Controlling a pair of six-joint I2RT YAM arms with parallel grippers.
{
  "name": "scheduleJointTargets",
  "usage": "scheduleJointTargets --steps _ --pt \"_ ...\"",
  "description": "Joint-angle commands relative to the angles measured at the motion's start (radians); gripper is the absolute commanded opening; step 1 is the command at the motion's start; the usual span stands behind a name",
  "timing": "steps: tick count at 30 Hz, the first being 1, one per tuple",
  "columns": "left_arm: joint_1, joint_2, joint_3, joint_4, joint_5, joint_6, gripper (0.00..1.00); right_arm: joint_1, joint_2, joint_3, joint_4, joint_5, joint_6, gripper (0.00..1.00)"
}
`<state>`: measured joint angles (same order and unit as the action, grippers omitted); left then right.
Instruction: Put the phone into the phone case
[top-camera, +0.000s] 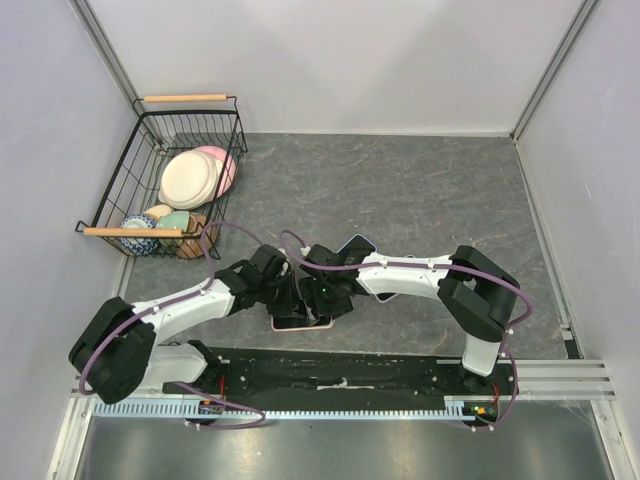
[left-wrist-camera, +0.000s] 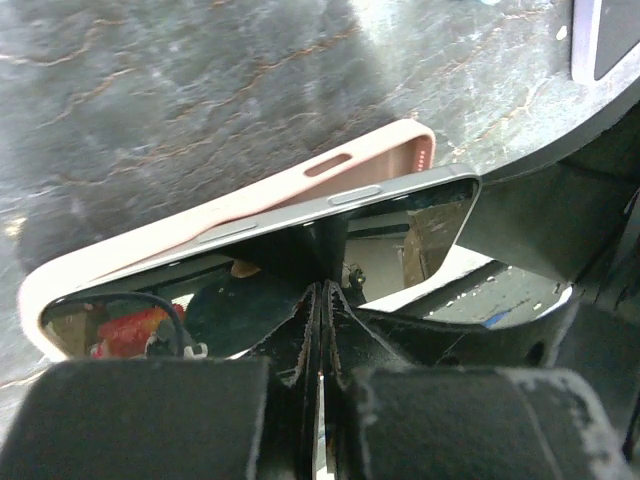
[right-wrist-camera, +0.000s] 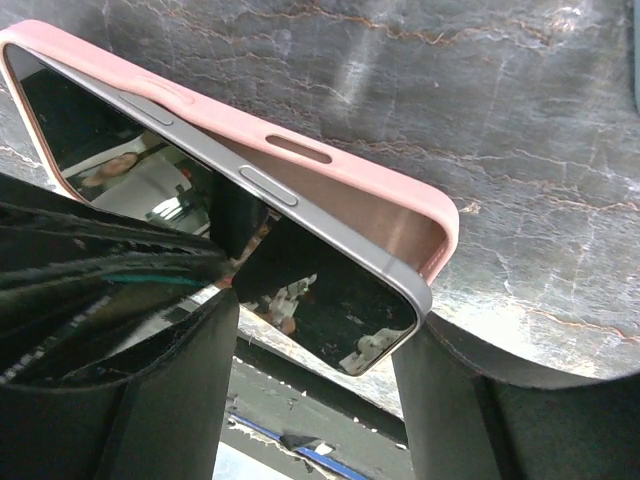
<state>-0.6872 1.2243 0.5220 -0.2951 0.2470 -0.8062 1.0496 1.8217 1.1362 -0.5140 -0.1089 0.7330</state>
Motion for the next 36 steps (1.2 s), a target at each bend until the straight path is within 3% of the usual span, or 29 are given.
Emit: scheduleJointTargets --steps 1,18,25,28,32,36 --pt "0.002 0.102 0.001 -0.001 -0.022 0.055 0.02 0.03 0.083 -0.03 -0.11 0.081 -0.073 0.7" --pt "0.003 0.181 -0.054 0.002 -0.048 0.044 0.02 0.027 -0.045 0.114 -0.21 0.063 -0.09 0.77" --pt "0.005 0.185 -0.063 -0.001 -0.051 0.053 0.02 -0.031 -0.133 0.1 -0.189 0.04 -0.095 0.79" --pt "0.005 0.181 -0.063 0.001 -0.049 0.055 0.02 -0.101 -0.218 0.016 -0.092 -0.023 -0.098 0.79" --pt "0.005 0.175 -0.056 0.002 -0.043 0.058 0.02 -0.216 -0.385 -0.16 0.194 -0.257 -0.032 0.78" --pt "0.005 0.165 -0.048 0.005 -0.032 0.062 0.02 -0.284 -0.43 -0.323 0.385 -0.406 0.048 0.76"
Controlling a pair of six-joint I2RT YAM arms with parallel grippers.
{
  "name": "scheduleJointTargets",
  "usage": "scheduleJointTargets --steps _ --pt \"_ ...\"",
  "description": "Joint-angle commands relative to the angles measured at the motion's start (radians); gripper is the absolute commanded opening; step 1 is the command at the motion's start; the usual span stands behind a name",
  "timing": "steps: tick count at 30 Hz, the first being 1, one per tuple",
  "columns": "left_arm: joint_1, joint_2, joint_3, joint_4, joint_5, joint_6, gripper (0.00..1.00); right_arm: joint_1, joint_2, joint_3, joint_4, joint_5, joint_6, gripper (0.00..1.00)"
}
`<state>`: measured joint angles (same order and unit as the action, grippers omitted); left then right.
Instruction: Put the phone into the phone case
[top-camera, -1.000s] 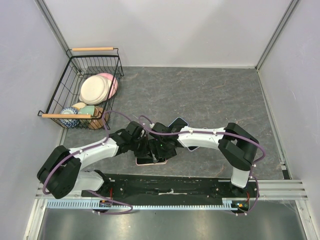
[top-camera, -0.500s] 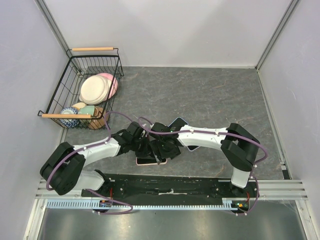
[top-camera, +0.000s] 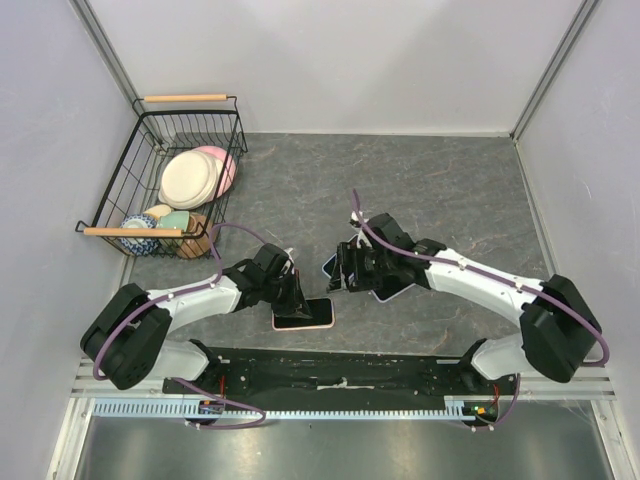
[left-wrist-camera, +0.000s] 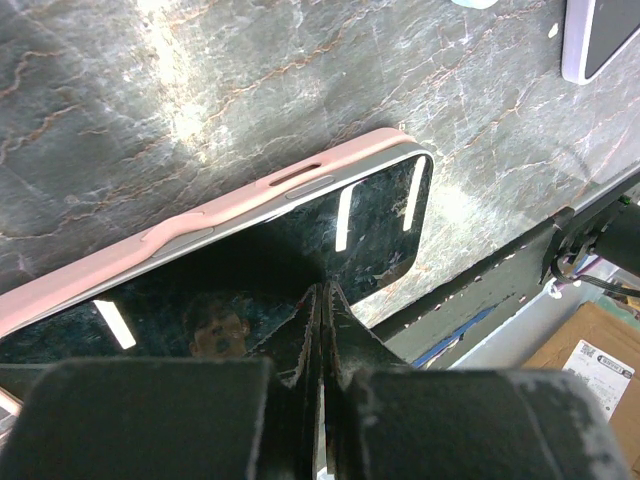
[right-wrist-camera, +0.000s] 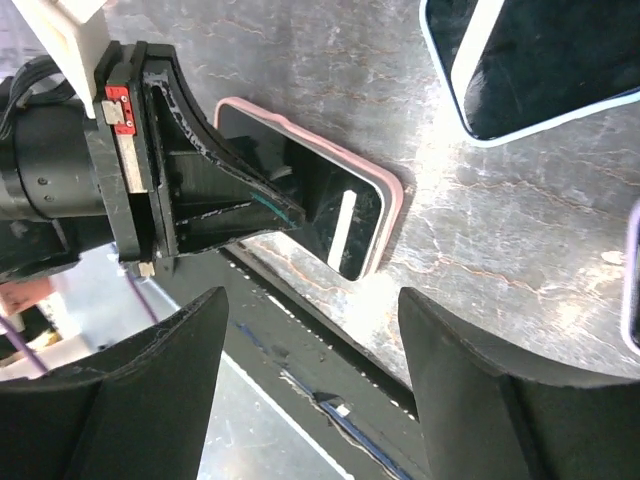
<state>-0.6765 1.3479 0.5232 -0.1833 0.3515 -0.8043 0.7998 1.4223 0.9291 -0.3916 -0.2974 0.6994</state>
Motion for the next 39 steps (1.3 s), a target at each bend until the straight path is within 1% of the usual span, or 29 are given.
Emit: scheduleJointTargets --steps 1,2,8,11,12,19,22,23,26,30,32,39 --pt "-0.008 0.04 -0.048 -0.105 -0.135 0.06 0.02 -0.04 -0.031 -0.137 0.295 -0.236 0.107 0.75" --pt "-0.006 0.037 -0.045 -0.107 -0.129 0.06 0.02 -0.042 -0.022 -0.156 0.345 -0.25 0.118 0.75" --pt "-0.008 0.034 -0.038 -0.094 -0.106 0.063 0.02 -0.044 0.059 -0.249 0.428 -0.258 0.143 0.66" --pt "-0.008 0.03 -0.042 -0.088 -0.095 0.063 0.02 -0.042 0.099 -0.263 0.433 -0.247 0.132 0.58" --pt "-0.008 0.028 -0.042 -0.088 -0.095 0.063 0.02 -0.043 0.11 -0.265 0.433 -0.247 0.129 0.54" --pt "-0.006 0.025 -0.035 -0.085 -0.077 0.066 0.02 -0.044 0.226 -0.242 0.431 -0.224 0.107 0.47" --pt "-0.008 0.025 -0.037 -0.078 -0.069 0.066 0.02 -0.044 0.26 -0.234 0.425 -0.218 0.095 0.43" --pt "-0.008 0.025 -0.035 -0.076 -0.069 0.066 0.02 -0.044 0.268 -0.236 0.422 -0.217 0.094 0.38" --pt "-0.008 0.031 -0.034 -0.071 -0.065 0.067 0.02 -0.044 0.28 -0.242 0.413 -0.212 0.088 0.34" --pt "-0.008 0.048 -0.02 -0.071 -0.063 0.071 0.02 -0.042 0.287 -0.24 0.393 -0.191 0.071 0.31" --pt "-0.009 0.059 -0.003 -0.07 -0.055 0.074 0.02 -0.036 0.296 -0.231 0.344 -0.168 0.049 0.3" --pt "-0.023 0.114 0.043 -0.068 -0.062 0.077 0.02 0.021 0.328 -0.174 0.211 -0.017 -0.015 0.29"
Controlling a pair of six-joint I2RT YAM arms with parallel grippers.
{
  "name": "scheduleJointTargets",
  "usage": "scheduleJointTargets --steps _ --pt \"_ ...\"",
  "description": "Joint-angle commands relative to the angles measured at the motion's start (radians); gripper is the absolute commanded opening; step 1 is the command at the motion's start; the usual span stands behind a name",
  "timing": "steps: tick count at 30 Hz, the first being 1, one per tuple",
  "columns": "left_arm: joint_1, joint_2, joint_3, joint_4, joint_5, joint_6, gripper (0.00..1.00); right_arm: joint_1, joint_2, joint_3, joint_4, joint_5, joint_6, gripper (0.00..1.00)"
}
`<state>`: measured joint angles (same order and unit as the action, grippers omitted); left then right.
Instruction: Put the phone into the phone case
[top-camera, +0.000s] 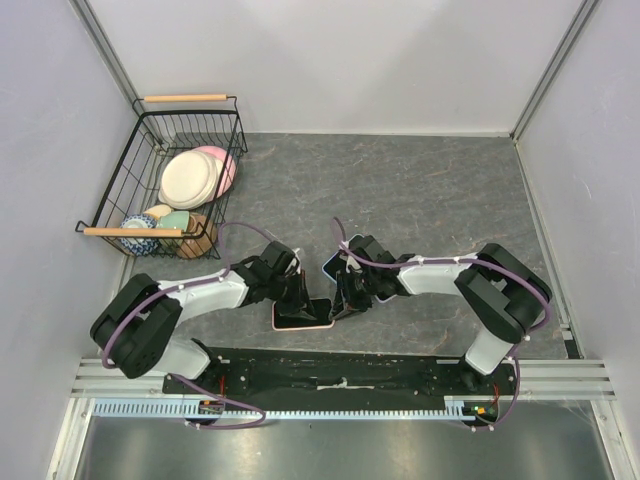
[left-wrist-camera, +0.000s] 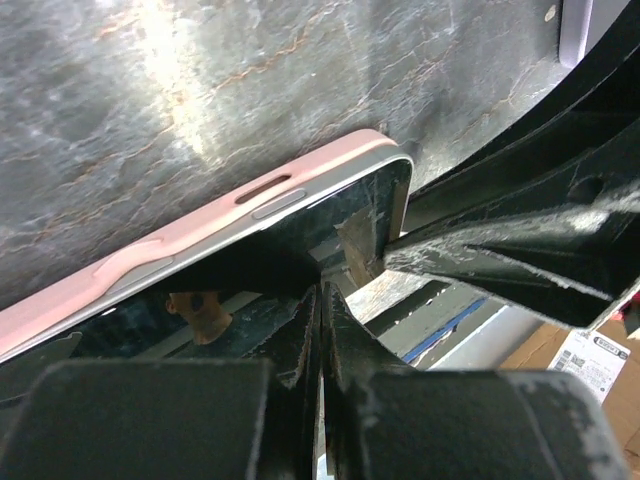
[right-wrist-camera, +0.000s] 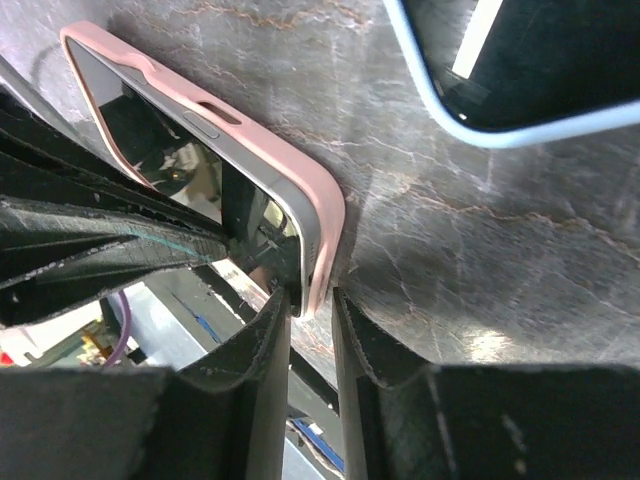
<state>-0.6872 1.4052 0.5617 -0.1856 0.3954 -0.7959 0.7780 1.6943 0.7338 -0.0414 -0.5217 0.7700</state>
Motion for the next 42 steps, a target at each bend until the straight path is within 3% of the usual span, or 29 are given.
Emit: scheduleJointTargets --steps 1,9,15,21,28,32,42 --pt "-0.02 0.076 0.015 -0.066 -0.11 0.066 0.02 0.061 0.065 0.027 -0.167 0.231 -0.09 0.29" --pt "-0.064 0.143 0.041 -0.064 -0.138 0.035 0.02 0.173 0.113 0.122 -0.32 0.485 -0.124 0.3" --pt "-0.064 0.12 0.032 -0.051 -0.139 0.034 0.02 0.176 0.058 0.125 -0.338 0.516 -0.123 0.32" --pt "-0.057 0.061 0.02 -0.018 -0.121 0.024 0.02 0.143 -0.068 0.102 -0.226 0.376 -0.11 0.36" --pt "0.011 -0.024 -0.058 0.122 0.023 -0.021 0.02 0.02 -0.199 -0.048 0.097 0.091 0.008 0.4" --pt "0.074 -0.048 -0.126 0.254 0.129 -0.06 0.02 -0.016 -0.185 -0.091 0.127 0.033 0.015 0.4" --pt "0.083 -0.032 -0.134 0.268 0.143 -0.062 0.02 -0.025 -0.065 -0.109 0.255 -0.006 0.069 0.4"
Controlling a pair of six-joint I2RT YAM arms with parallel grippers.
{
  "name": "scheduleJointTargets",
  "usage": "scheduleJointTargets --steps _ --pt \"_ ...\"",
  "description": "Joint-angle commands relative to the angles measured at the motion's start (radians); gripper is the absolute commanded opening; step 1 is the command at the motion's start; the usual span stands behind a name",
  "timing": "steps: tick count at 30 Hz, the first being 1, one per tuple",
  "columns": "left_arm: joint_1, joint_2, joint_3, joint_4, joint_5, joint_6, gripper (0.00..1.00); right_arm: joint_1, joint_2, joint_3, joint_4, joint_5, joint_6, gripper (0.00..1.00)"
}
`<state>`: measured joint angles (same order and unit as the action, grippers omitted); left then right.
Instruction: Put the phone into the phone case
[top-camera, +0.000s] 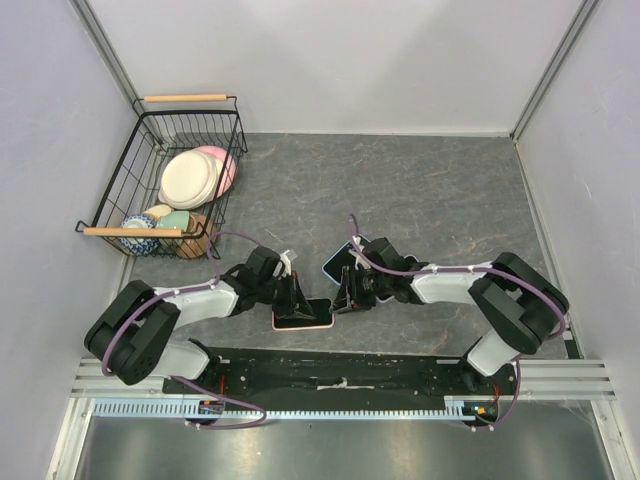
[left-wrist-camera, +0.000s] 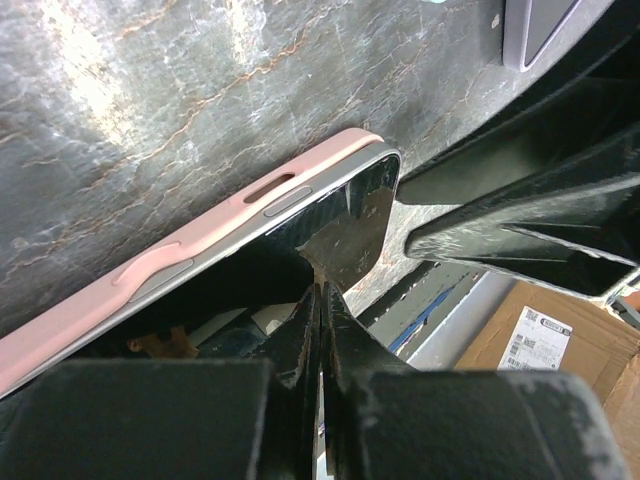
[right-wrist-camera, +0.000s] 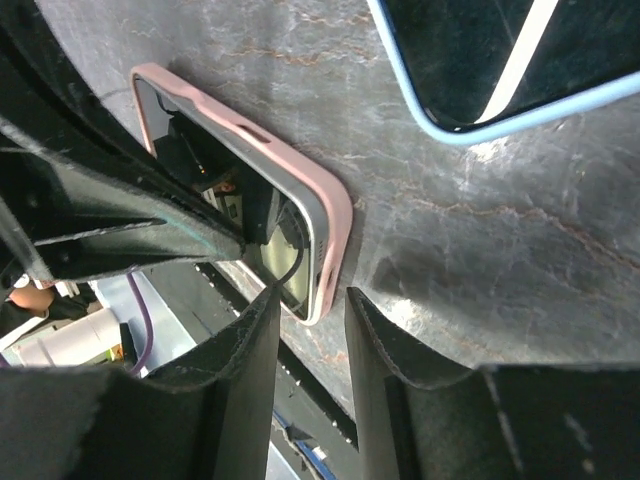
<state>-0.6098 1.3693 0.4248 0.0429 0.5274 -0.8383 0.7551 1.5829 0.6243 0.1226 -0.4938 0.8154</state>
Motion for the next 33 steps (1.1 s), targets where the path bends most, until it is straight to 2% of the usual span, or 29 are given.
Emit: scheduleJointTargets --steps 1,5,14,20,33 --pt "0.005 0.005 0.008 0.025 0.006 -0.01 0.02 -0.003 0.06 0.008 0.1 -0.041 0.025 0.4" --pt "0.005 0.016 0.028 -0.008 -0.01 0.015 0.02 -0.002 0.123 0.023 0.155 -0.06 0.05 0.41" --pt "0.005 0.031 0.086 -0.087 -0.069 0.047 0.02 -0.042 0.167 0.034 0.147 -0.008 0.051 0.42" --pt "0.004 0.1 0.141 -0.113 -0.087 0.07 0.02 -0.042 0.23 0.054 0.098 0.006 0.016 0.38" --pt "-0.01 0.286 0.259 -0.195 -0.162 0.094 0.02 -0.04 0.285 0.101 -0.072 0.135 -0.07 0.25"
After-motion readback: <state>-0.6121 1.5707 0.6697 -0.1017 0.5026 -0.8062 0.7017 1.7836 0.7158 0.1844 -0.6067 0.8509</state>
